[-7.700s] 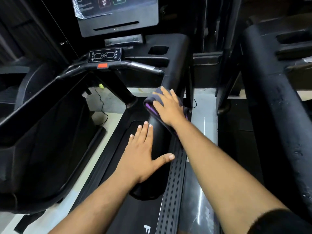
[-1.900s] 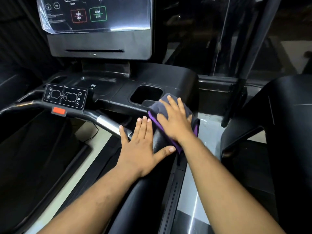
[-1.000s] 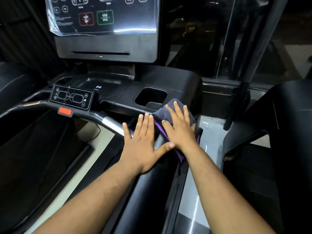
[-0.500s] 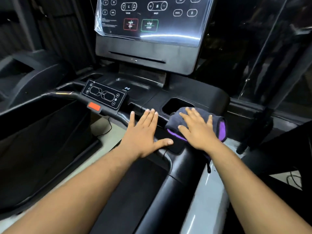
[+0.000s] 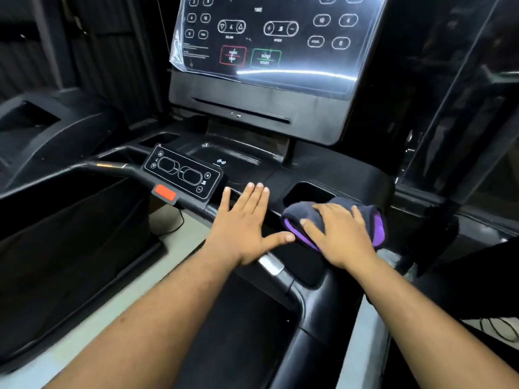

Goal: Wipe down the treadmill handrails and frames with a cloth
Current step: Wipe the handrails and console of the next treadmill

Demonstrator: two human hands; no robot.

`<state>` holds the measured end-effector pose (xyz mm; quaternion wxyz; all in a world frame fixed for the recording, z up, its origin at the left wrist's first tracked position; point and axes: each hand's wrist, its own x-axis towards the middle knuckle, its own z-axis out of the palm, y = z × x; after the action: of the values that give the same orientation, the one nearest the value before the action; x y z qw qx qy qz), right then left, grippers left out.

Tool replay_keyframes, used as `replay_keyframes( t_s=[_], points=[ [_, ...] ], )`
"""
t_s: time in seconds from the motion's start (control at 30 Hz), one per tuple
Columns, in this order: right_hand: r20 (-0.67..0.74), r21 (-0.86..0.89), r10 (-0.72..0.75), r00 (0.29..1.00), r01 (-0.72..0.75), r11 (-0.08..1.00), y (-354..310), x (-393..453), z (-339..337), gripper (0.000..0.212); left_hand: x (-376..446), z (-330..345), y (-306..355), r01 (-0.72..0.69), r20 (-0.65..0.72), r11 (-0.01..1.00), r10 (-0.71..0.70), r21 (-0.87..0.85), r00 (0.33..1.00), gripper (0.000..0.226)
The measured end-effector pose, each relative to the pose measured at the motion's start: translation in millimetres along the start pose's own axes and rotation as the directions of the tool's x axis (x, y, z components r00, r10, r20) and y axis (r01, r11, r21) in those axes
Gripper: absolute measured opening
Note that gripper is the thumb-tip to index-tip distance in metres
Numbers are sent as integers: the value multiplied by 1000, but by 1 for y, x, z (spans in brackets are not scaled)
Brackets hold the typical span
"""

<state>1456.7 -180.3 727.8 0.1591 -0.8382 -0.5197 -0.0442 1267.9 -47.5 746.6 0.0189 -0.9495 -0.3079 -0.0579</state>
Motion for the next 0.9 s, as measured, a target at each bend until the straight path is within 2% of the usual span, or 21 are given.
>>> replay_keyframes(
  t_s=[0.07, 0.17, 0.27, 0.33, 0.4, 0.5, 0.63, 0.7, 0.77, 0.83, 0.9],
  points=[
    [35, -115, 80, 996, -75, 991, -14, 15, 2, 50, 1, 1, 0, -15, 6, 1000, 15, -9, 1000, 134],
    [118, -108, 53, 992, -40, 993, -38, 38, -2, 49, 2, 3, 1, -17, -5, 1000, 17, -14, 1000, 135],
    [114, -12, -91, 989, 93, 996, -34, 30, -3, 47, 2, 4, 1, -8, -18, 1000, 8, -1, 1000, 136],
    [160, 125, -250, 955, 232, 965, -9, 15, -5, 62, 2, 3, 0, -13, -13, 1000, 13, 8, 1000, 138],
    [214, 151, -301, 929, 273, 950, 29, 14, -9, 79, 2, 3, 0, -13, -2, 1000, 13, 4, 1000, 137],
    [240, 11, -174, 955, 176, 984, 65, 36, -13, 84, 3, 2, 1, -4, 1, 1000, 4, 0, 1000, 136],
    [250, -146, -8, 968, 46, 988, 26, 53, -8, 56, 2, 1, 2, 1, 19, 1000, -2, 5, 1000, 136],
    [218, -116, 32, 975, -6, 993, 9, 40, -3, 55, 2, 0, 3, 2, 25, 1000, -2, 11, 1000, 137],
    [161, -37, 34, 986, -28, 999, 1, 24, 0, 45, 3, 0, 2, 4, 20, 1000, -4, 10, 1000, 137],
    [149, 64, -2, 989, -8, 998, -6, 11, -3, 38, 4, 1, 2, 2, 22, 1000, -2, 5, 1000, 138],
    [174, 158, -76, 982, 48, 986, -13, 7, -9, 46, 5, 2, 1, -4, 24, 1000, 4, 13, 1000, 137]
  ],
)
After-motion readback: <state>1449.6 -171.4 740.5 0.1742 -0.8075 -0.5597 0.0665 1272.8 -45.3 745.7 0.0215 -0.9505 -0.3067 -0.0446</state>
